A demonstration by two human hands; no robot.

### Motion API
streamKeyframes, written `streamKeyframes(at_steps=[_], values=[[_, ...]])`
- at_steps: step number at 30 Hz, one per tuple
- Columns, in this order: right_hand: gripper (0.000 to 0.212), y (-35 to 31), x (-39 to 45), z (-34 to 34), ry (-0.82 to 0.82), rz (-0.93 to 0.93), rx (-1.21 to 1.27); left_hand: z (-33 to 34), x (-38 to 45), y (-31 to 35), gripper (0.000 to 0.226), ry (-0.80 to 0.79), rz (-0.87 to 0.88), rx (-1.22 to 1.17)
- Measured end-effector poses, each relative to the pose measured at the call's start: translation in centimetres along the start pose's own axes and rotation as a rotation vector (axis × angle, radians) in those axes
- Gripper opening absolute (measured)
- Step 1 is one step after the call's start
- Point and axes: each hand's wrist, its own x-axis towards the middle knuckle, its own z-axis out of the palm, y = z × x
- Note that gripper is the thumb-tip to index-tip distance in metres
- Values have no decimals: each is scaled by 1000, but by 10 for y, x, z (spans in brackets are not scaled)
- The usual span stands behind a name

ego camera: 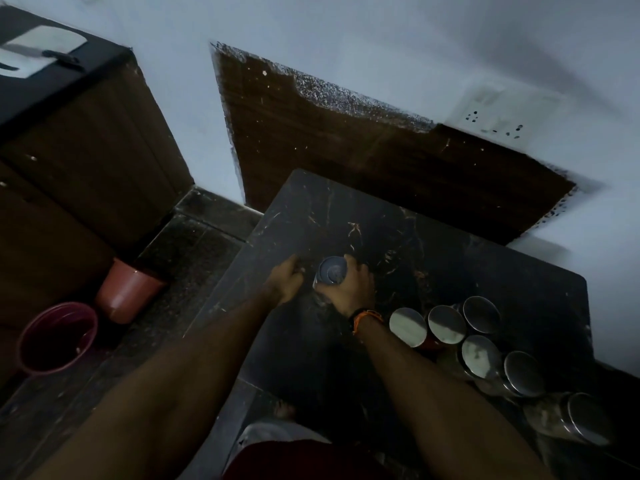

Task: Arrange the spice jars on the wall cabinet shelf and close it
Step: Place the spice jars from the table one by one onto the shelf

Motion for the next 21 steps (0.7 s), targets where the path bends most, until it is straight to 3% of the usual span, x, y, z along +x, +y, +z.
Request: streamKeyframes(at_steps=[5, 8, 13, 21], values=[[100, 11, 4, -30, -72, -81, 193, 13, -2, 17, 39, 27, -355, -483], [92, 11, 4, -56, -78, -102, 406, 18, -13, 28, 49, -82, -446, -758], [91, 5, 0, -98, -157, -192, 599, 25, -23, 49, 55, -337, -382, -1073], [81, 1, -12, -149, -153, -248, 755, 36, -36, 88, 48, -499, -194, -1408]])
